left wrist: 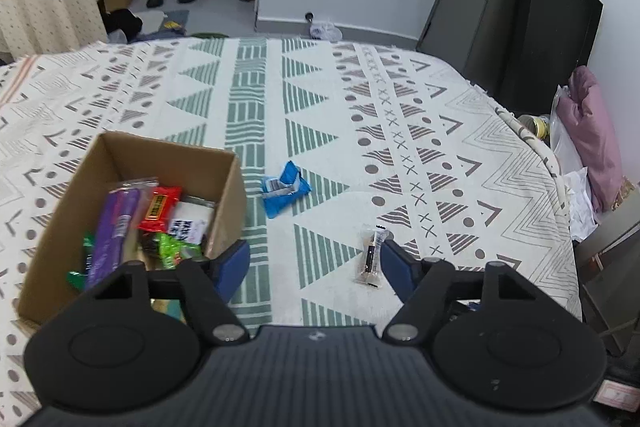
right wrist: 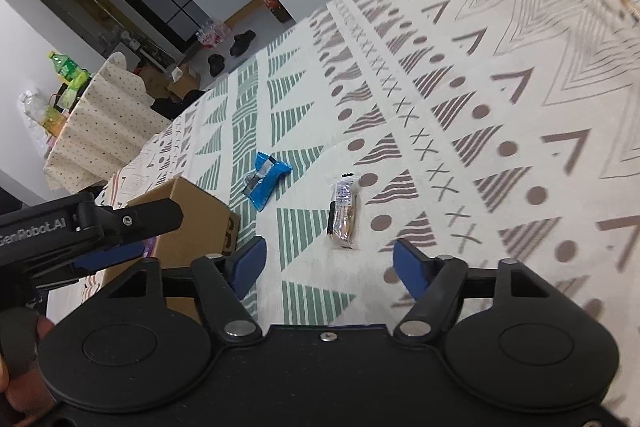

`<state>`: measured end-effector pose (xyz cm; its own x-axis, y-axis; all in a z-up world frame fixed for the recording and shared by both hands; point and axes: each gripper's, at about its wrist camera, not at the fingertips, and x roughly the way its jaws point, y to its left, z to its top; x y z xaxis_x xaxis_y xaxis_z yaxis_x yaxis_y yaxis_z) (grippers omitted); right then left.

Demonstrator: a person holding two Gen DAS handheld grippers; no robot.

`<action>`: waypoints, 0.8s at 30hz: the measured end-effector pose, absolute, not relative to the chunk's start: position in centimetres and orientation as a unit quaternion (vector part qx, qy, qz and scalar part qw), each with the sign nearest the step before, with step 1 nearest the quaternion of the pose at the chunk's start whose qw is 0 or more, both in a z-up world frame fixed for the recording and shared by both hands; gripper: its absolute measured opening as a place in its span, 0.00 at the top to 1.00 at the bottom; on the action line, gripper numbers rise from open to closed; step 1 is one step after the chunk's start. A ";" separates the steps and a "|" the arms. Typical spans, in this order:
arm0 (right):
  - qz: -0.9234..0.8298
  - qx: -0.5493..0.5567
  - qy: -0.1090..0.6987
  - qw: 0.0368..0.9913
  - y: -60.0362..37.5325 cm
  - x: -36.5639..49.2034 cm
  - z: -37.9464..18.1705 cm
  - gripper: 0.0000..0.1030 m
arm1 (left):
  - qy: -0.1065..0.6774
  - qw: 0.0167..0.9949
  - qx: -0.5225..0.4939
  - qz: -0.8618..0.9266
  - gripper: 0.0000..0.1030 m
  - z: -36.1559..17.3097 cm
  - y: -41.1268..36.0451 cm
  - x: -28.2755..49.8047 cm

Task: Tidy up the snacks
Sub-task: 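Move both tools back toward the blue packet and clear stick packet, then grasp the clear stick packet with the right tool while the left tool grasps the blue packet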

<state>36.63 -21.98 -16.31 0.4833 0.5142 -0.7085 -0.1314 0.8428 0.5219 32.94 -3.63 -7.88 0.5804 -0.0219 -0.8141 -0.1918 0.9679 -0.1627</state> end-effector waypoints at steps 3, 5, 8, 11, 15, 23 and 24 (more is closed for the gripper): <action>0.189 0.208 0.478 0.832 -21.2 38.0 -17.6 0.41 | 0.458 0.880 -0.115 0.044 0.39 -8.7 -3.5 34.4; 0.184 0.214 0.486 0.827 -20.8 38.9 -18.6 0.45 | 0.462 0.878 -0.113 0.040 0.43 -9.2 -3.4 35.3; 0.178 0.222 0.497 0.820 -20.2 40.0 -20.0 0.50 | 0.471 0.875 -0.110 0.032 0.47 -9.9 -3.4 36.6; 0.173 0.222 0.507 0.815 -19.6 41.0 -21.2 0.56 | 0.477 0.872 -0.106 0.026 0.49 -10.7 -3.6 37.8; 0.170 0.208 0.510 0.817 -19.0 41.9 -22.1 0.81 | 0.486 0.867 -0.109 0.033 0.50 -12.1 -3.5 39.5; 0.159 0.214 0.509 0.818 -20.7 43.2 -22.0 0.82 | 0.506 0.854 -0.112 0.040 0.50 -14.4 -3.9 42.5; 0.157 0.214 0.509 0.819 -21.0 43.2 -22.0 0.82 | 0.508 0.853 -0.111 0.045 0.50 -14.8 -4.0 42.8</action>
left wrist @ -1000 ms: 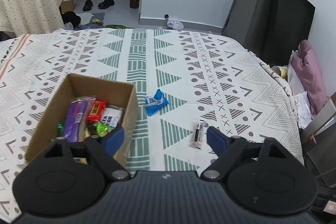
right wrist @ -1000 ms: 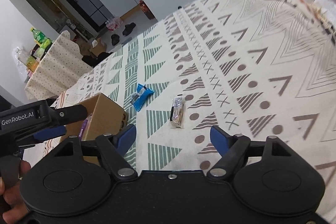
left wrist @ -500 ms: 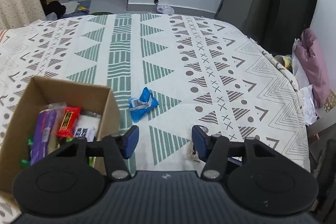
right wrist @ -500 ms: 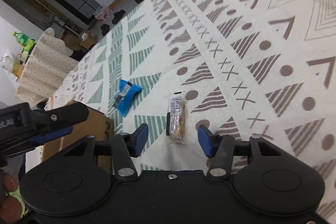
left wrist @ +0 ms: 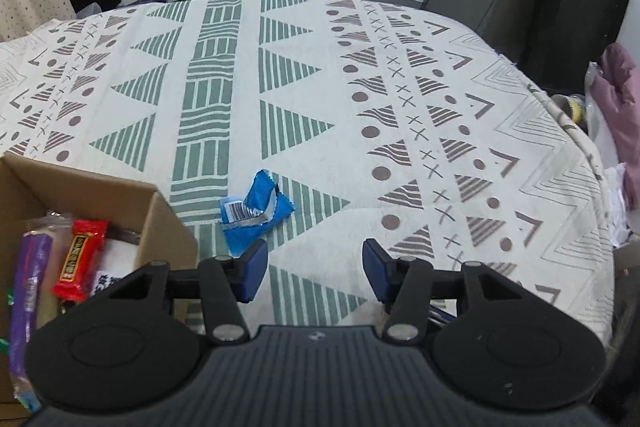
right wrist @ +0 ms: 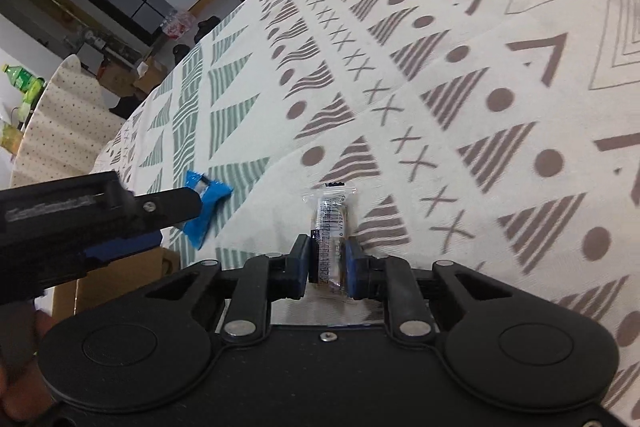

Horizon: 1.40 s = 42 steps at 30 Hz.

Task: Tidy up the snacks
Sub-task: 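Grasp the clear stick packet with the right tool while the left tool grasps the blue packet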

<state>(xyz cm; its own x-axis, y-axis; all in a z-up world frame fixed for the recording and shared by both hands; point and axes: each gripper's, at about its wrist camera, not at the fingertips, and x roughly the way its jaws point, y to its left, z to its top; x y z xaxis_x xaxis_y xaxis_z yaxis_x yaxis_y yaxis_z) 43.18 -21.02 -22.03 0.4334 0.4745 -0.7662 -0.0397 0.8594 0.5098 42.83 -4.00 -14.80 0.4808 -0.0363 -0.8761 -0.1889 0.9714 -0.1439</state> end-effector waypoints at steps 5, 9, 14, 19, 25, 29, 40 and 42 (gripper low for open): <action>0.140 0.222 0.504 0.823 -22.5 43.3 -22.1 0.82 | 0.509 0.846 -0.119 0.104 0.47 -16.3 -3.8 44.3; 0.137 0.229 0.503 0.822 -23.2 43.5 -22.3 0.82 | 0.504 0.840 -0.142 0.145 0.46 -17.3 -3.7 45.1; 0.139 0.237 0.503 0.819 -23.7 43.6 -22.5 0.82 | 0.494 0.835 -0.156 0.183 0.45 -18.2 -3.7 45.9; 0.137 0.253 0.504 0.815 -24.1 43.6 -22.6 0.82 | 0.495 0.826 -0.171 0.209 0.45 -19.0 -3.3 46.4; 0.129 0.246 0.501 0.820 -24.0 43.5 -22.3 0.82 | 0.486 0.823 -0.176 0.234 0.45 -19.7 -2.5 46.7; 0.125 0.245 0.504 0.819 -24.0 43.4 -22.3 0.82 | 0.484 0.821 -0.185 0.240 0.45 -20.3 -2.1 46.7; 0.106 0.243 0.501 0.824 -23.8 43.0 -20.9 0.82 | 0.492 0.825 -0.180 0.214 0.72 -19.5 -1.9 46.0; 0.102 0.244 0.499 0.825 -23.7 42.7 -20.5 0.82 | 0.493 0.825 -0.181 0.208 0.72 -19.0 -2.1 45.4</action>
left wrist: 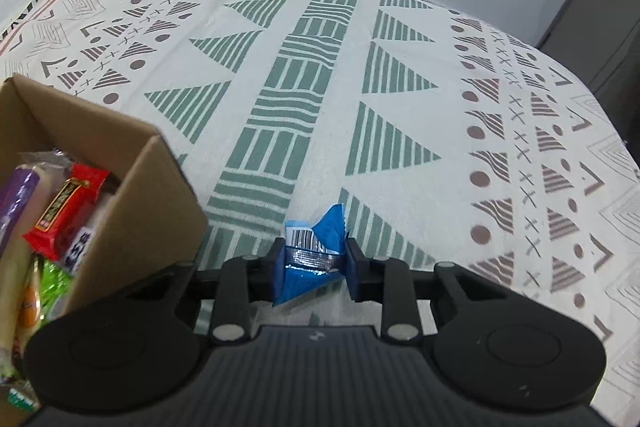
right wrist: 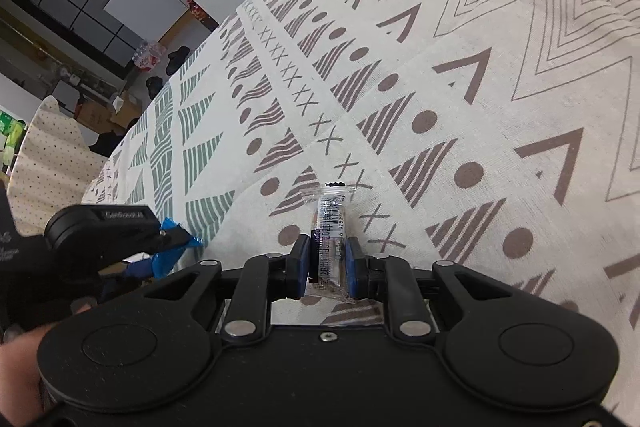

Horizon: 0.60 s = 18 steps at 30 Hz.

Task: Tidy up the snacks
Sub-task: 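Grasp the clear stick packet with the right tool while the left tool grasps the blue packet, then carry both held packets over the cardboard box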

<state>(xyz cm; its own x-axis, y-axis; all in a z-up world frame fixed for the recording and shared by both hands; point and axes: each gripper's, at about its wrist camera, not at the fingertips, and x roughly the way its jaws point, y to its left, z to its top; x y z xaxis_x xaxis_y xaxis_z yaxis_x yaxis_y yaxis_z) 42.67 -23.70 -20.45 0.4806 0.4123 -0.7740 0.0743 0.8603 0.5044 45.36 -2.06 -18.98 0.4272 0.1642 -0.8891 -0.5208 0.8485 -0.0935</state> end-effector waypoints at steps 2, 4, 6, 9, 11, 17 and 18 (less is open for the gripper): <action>0.100 0.246 0.495 0.827 -23.7 42.3 -19.9 0.82 | 0.494 0.827 -0.181 0.199 0.73 -18.3 -2.3 44.6; 0.097 0.247 0.491 0.830 -23.7 41.9 -19.1 0.82 | 0.493 0.830 -0.181 0.189 0.73 -17.6 -2.6 43.9; 0.097 0.245 0.486 0.833 -23.6 41.5 -18.4 0.82 | 0.492 0.832 -0.181 0.181 0.73 -16.9 -2.8 43.2; 0.096 0.246 0.477 0.838 -23.4 40.9 -17.2 0.82 | 0.487 0.836 -0.186 0.170 0.73 -15.7 -2.9 41.9; 0.096 0.246 0.471 0.842 -23.1 40.5 -16.4 0.82 | 0.485 0.838 -0.190 0.163 0.73 -15.1 -2.8 41.1; 0.103 0.241 0.452 0.853 -21.8 39.3 -13.7 0.82 | 0.473 0.843 -0.203 0.154 0.73 -12.8 -1.9 38.2; 0.104 0.241 0.449 0.854 -21.6 39.1 -13.3 0.82 | 0.471 0.845 -0.205 0.152 0.73 -12.4 -1.7 37.8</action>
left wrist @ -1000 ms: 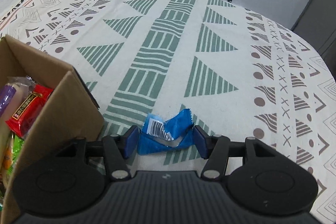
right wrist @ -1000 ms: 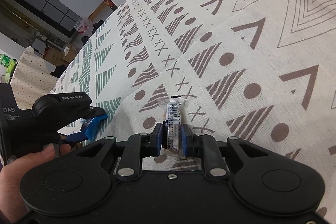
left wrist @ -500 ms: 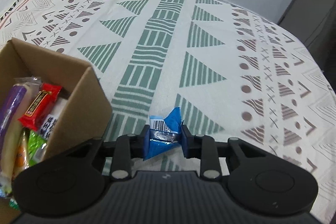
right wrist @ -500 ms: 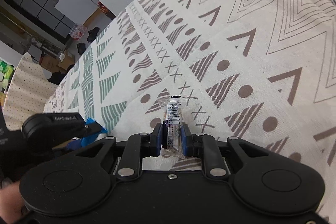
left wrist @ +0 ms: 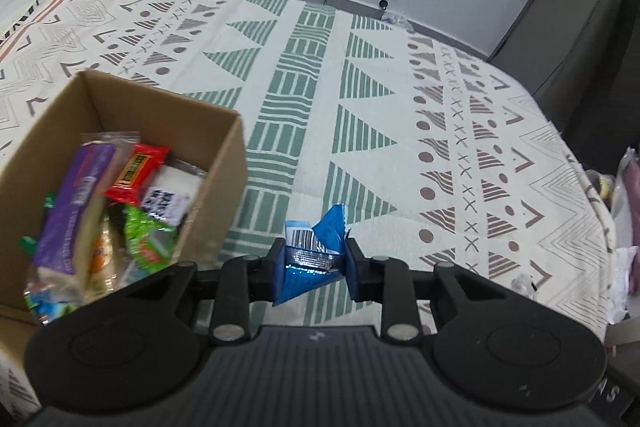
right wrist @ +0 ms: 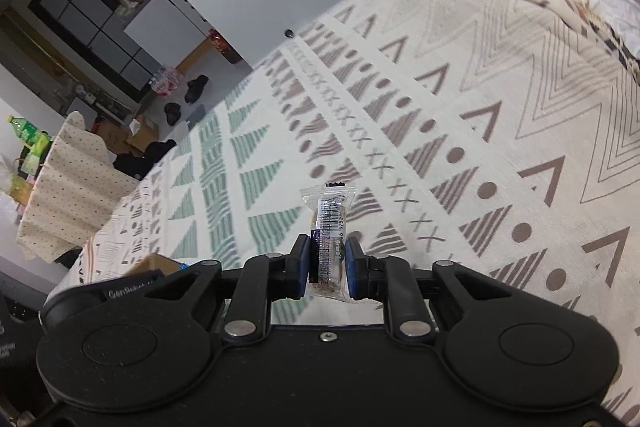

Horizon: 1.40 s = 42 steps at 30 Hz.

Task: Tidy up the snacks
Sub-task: 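Carry both held packets over the cardboard box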

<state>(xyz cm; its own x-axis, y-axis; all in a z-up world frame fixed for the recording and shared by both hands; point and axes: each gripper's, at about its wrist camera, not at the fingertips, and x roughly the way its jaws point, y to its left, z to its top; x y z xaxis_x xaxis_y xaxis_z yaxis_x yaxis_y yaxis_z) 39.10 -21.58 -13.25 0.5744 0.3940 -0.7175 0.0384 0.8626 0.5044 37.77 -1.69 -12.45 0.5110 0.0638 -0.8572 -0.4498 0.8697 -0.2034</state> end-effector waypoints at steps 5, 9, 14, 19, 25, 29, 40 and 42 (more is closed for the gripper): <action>0.115 0.234 0.434 0.862 -20.0 38.2 -11.0 0.82 | 0.457 0.851 -0.214 0.141 0.73 -10.4 -0.4 35.7; 0.123 0.231 0.424 0.867 -18.8 37.2 -9.7 0.82 | 0.448 0.854 -0.224 0.138 0.73 -8.9 1.1 34.4; 0.135 0.223 0.416 0.871 -16.9 36.2 -8.4 0.82 | 0.439 0.857 -0.234 0.131 0.73 -7.4 2.8 32.9; 0.150 0.215 0.409 0.874 -14.8 35.3 -7.4 0.82 | 0.437 0.857 -0.245 0.121 0.73 -6.4 5.0 31.5; 0.174 0.206 0.404 0.874 -11.8 34.4 -6.6 0.82 | 0.426 0.862 -0.252 0.113 0.72 -4.7 8.2 29.9; 0.188 0.201 0.403 0.873 -9.9 34.0 -6.2 0.82 | 0.423 0.861 -0.256 0.118 0.72 -4.1 10.2 28.8; 0.213 0.192 0.409 0.866 -5.9 32.8 -6.5 0.82 | 0.446 0.839 -0.285 0.126 0.71 -5.9 14.7 26.4; 0.215 0.187 0.412 0.865 -5.3 32.6 -6.8 0.82 | 0.447 0.836 -0.293 0.126 0.71 -6.3 15.1 26.2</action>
<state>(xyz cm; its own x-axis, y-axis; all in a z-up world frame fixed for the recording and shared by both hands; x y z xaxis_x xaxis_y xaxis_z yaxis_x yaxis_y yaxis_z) 32.61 -5.34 -6.75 0.5682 0.5268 -0.6322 -0.2181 0.8371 0.5017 26.20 15.11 -6.31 0.5688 -0.0513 -0.8208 -0.4719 0.7971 -0.3768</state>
